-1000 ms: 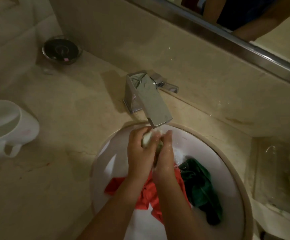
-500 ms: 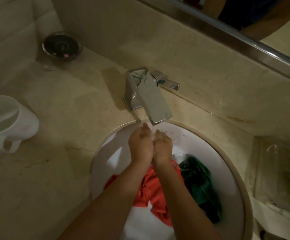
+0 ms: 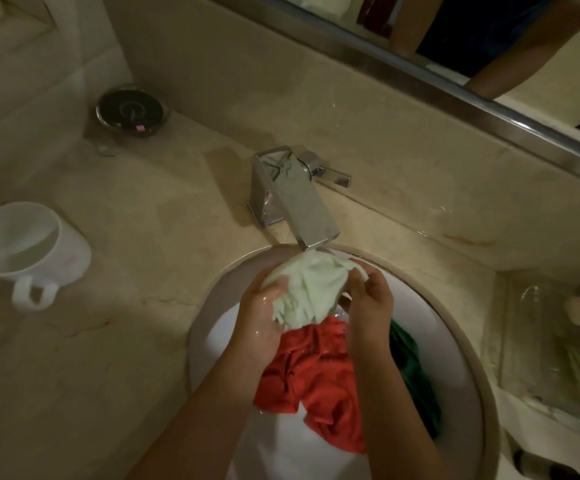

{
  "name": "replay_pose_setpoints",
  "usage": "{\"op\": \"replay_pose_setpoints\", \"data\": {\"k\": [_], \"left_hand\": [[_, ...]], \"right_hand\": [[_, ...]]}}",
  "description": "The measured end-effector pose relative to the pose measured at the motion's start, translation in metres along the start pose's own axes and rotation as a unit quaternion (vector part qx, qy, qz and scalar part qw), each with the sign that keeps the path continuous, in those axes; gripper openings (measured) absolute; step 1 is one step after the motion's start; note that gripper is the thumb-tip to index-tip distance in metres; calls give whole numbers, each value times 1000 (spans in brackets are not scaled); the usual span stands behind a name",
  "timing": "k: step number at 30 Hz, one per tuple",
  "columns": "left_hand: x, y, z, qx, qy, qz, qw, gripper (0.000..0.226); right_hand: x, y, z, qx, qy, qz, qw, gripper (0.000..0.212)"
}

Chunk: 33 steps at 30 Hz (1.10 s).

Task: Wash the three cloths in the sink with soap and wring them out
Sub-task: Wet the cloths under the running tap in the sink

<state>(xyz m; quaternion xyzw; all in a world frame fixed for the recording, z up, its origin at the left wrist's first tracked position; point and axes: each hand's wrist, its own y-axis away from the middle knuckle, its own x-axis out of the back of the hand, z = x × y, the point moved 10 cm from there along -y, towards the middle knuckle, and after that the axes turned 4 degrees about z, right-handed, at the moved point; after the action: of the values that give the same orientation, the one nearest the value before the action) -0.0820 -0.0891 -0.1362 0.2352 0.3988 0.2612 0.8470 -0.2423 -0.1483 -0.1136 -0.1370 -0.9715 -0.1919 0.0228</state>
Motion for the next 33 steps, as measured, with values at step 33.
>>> {"op": "replay_pose_setpoints", "data": {"k": [33], "left_hand": [[-17, -13, 29, -204, -413, 172, 871, 24]], "right_hand": [[-67, 10, 19, -7, 113, -123, 986, 28]]}}
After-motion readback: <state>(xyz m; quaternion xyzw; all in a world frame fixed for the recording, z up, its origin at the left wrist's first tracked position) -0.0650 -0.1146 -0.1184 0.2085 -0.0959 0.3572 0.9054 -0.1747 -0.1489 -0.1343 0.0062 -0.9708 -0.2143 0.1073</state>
